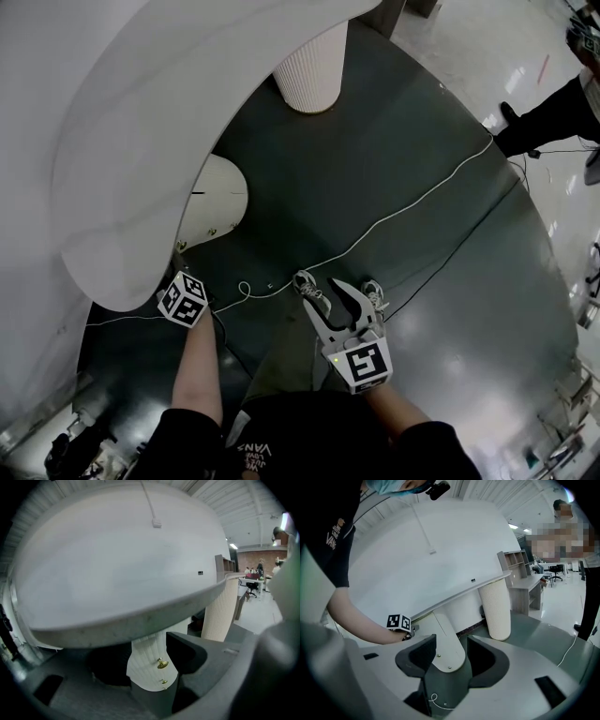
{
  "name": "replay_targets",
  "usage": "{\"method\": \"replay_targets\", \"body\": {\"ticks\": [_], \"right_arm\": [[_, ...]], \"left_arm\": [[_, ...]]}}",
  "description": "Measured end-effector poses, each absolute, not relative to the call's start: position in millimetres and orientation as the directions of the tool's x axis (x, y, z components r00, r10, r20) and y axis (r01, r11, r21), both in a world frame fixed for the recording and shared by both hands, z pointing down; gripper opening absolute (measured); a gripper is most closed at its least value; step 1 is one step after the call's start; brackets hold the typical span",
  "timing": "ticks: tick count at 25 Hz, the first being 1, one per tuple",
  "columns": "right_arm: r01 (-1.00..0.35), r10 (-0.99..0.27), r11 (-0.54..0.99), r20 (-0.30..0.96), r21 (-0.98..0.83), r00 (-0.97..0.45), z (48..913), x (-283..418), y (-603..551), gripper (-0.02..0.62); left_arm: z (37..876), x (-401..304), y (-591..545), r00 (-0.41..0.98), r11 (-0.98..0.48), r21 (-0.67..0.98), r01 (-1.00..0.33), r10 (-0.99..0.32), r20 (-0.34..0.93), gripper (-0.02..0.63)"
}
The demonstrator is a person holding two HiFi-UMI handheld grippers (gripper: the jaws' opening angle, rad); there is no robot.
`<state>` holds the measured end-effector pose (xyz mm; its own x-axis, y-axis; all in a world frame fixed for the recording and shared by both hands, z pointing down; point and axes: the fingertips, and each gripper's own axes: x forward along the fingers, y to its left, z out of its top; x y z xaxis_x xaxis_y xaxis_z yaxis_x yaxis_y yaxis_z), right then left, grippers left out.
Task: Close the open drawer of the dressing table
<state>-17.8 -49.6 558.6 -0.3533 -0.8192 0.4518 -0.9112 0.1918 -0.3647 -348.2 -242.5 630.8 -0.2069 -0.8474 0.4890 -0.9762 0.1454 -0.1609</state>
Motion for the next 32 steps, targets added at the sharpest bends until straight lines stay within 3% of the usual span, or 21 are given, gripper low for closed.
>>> {"method": "replay_targets", "body": {"ticks": [7,23,32], "right_arm": [[-0.907,-0.812,0.233,0.443,-0.352,-0.38,539,-18,-56,0.212],[-0.864,-0.749,0.401,0.434,-0.304,-0.5,499,12,-12,0.209],[-0.804,-0.69,0.533,0.415,-0.263,-0.593,482,17,26,0.206]], "left_arm": [[642,-338,-226,-0.142,0.021,-0.21,-0.978,-0.802,0.581,0.227],[596,-316,-137,-0.192,0.116,-0.169,-0.979,-0.805,0.561,0.224],[557,-294,-60,-0.177,0.12,-0.141,-0.983,-0.83,0.529,0.119]]}}
